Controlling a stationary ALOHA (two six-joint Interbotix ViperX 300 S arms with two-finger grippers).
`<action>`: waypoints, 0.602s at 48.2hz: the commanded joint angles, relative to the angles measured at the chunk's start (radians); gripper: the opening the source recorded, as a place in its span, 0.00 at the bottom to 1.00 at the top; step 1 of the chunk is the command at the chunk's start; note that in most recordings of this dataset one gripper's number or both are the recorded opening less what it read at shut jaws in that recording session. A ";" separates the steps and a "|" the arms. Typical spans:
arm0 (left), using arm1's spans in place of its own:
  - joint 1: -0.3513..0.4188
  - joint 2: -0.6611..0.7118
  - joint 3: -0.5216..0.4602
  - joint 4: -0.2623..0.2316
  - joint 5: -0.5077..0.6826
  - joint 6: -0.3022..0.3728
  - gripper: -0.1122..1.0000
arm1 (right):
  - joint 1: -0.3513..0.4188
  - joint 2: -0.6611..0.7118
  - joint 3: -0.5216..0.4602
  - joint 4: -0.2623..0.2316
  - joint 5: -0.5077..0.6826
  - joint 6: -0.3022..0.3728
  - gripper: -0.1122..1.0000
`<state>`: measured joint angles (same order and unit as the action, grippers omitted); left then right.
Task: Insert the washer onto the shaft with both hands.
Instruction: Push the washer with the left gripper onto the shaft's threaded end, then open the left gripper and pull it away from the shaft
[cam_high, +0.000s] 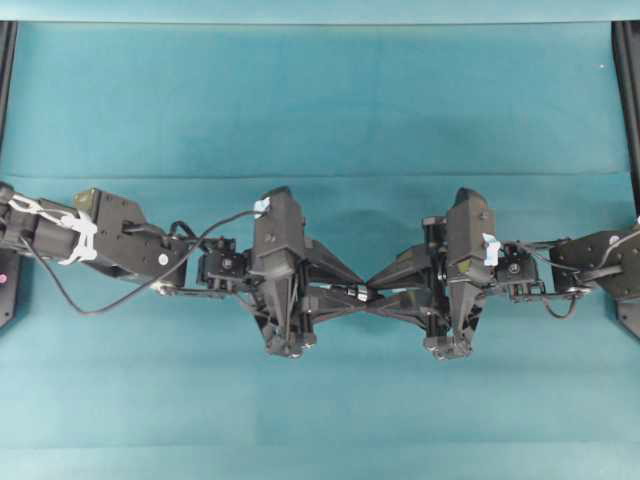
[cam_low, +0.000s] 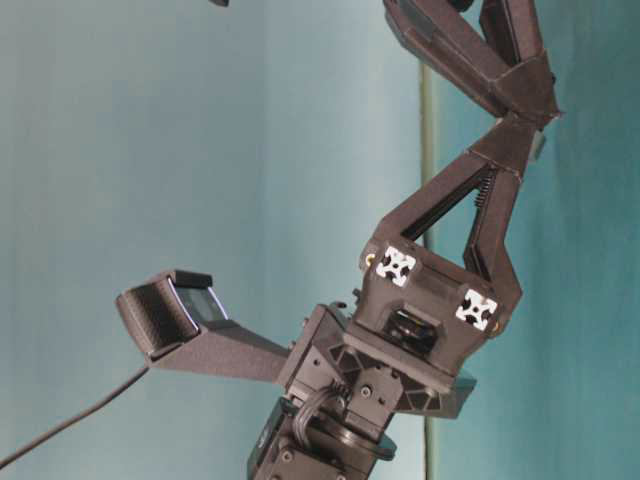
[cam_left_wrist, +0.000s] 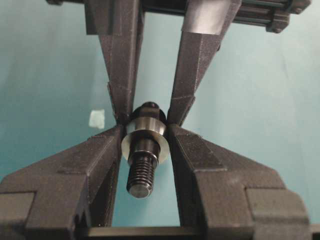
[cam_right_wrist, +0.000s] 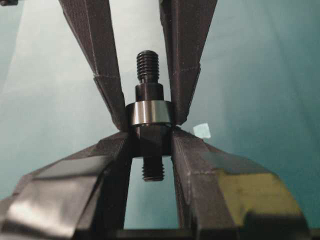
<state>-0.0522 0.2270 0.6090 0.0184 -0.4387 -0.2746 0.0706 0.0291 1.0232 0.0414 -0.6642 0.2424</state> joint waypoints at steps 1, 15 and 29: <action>-0.003 -0.011 -0.012 0.002 0.000 0.005 0.43 | -0.005 -0.009 -0.020 0.005 -0.009 0.002 0.10; -0.006 -0.023 -0.012 0.002 0.014 0.031 0.94 | -0.005 -0.009 -0.020 0.003 -0.009 0.000 0.10; -0.006 -0.051 -0.011 0.000 0.074 0.058 0.92 | -0.003 -0.009 -0.020 0.005 -0.009 0.002 0.10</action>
<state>-0.0552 0.2040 0.6075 0.0169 -0.3712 -0.2178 0.0675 0.0291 1.0201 0.0430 -0.6657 0.2424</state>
